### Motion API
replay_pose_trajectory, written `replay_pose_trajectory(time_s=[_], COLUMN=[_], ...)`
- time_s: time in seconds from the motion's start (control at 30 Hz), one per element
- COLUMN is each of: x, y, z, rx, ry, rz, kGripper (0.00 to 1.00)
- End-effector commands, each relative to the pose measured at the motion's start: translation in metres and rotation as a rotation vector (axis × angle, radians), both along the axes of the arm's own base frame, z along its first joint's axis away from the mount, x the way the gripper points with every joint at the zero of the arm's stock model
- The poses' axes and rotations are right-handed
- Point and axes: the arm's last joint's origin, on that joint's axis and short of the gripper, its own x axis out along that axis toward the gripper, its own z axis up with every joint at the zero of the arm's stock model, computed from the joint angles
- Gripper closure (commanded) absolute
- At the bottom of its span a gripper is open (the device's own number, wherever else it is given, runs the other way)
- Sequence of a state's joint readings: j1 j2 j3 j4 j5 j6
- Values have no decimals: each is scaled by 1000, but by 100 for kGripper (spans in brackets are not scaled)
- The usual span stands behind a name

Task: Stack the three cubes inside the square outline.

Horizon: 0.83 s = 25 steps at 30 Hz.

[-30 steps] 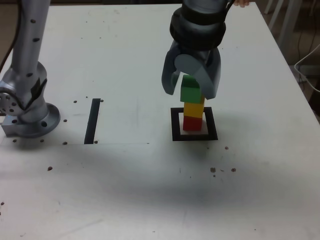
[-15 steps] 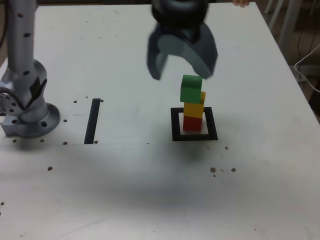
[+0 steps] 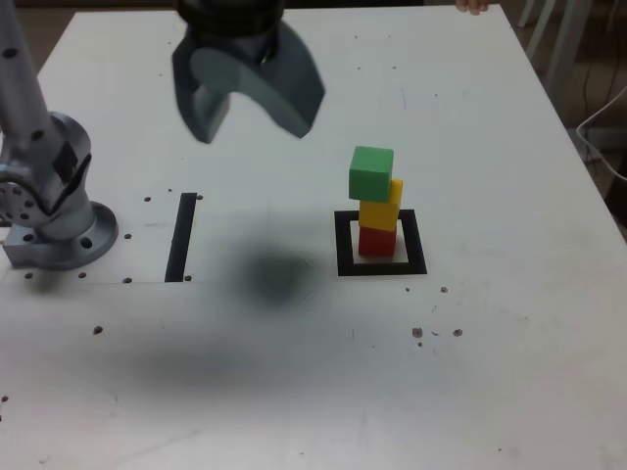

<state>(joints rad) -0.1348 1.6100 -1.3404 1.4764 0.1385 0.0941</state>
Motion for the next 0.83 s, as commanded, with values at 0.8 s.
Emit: replay_pose_trajectory(time_s=[0.8], x=[-62], y=[25], z=[-72], rx=[-10], ry=[25], rz=[91], kGripper=[0])
